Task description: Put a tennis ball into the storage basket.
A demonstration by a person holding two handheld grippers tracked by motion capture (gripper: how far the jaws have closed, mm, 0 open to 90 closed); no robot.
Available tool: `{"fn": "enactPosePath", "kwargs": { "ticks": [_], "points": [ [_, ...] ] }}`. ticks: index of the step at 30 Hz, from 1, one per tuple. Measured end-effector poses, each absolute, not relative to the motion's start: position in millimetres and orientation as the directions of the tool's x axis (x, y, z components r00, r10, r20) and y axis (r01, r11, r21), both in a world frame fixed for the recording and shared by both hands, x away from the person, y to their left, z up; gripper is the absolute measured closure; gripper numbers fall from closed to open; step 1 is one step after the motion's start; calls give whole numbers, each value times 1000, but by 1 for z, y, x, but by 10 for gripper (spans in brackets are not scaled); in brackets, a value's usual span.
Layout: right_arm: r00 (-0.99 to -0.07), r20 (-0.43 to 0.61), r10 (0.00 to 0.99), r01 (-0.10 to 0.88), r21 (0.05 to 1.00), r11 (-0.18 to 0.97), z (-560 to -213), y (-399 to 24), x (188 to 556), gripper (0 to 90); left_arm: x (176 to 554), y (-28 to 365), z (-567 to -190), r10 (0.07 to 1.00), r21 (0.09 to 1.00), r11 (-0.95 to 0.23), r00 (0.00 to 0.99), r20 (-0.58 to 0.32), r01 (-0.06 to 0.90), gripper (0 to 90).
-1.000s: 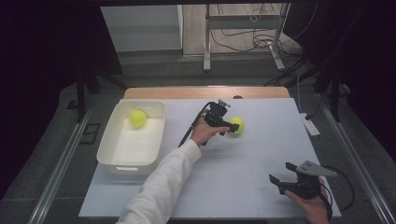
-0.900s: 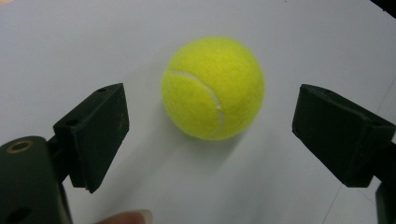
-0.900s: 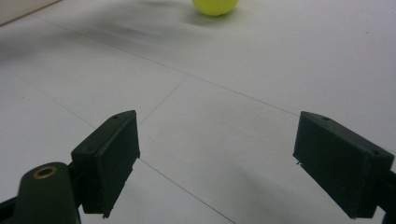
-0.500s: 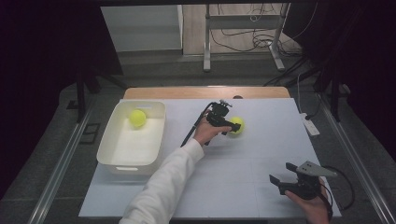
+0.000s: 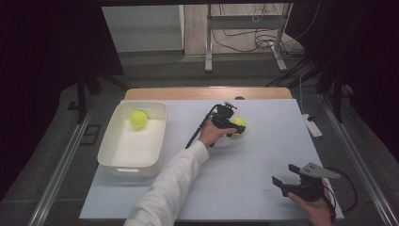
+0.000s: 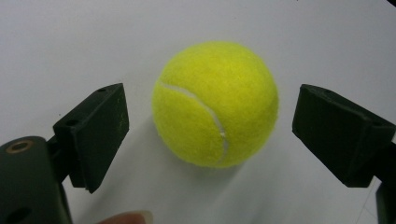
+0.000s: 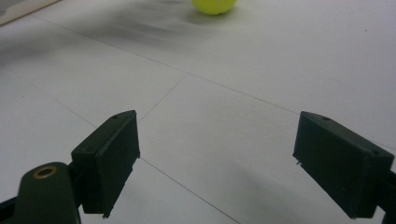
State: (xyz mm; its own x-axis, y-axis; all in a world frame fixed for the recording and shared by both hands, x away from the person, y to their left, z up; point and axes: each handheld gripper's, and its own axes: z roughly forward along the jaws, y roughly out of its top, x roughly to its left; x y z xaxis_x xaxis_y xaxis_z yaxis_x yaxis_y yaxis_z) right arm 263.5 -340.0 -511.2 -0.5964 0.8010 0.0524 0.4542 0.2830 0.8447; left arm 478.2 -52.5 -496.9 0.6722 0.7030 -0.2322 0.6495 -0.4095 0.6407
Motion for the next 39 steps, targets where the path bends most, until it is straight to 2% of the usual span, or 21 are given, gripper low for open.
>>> {"fn": "enactPosePath", "kwargs": {
  "ticks": [13,18,25,39],
  "points": [
    [-594,53,803,457,843,283,-511,-341,263,147,481,-60,-503,705,632,-416,671,-230,654,127],
    [-594,54,803,457,843,282,-511,-341,263,147,481,-63,-506,712,626,-428,670,-210,652,157],
    [-595,55,802,456,845,280,-511,-341,263,147,481,-65,-508,718,623,-418,661,-220,661,260],
    [-594,54,803,455,846,279,-511,-342,263,148,478,-62,-501,710,644,-427,676,-197,635,272]
  ]
}}
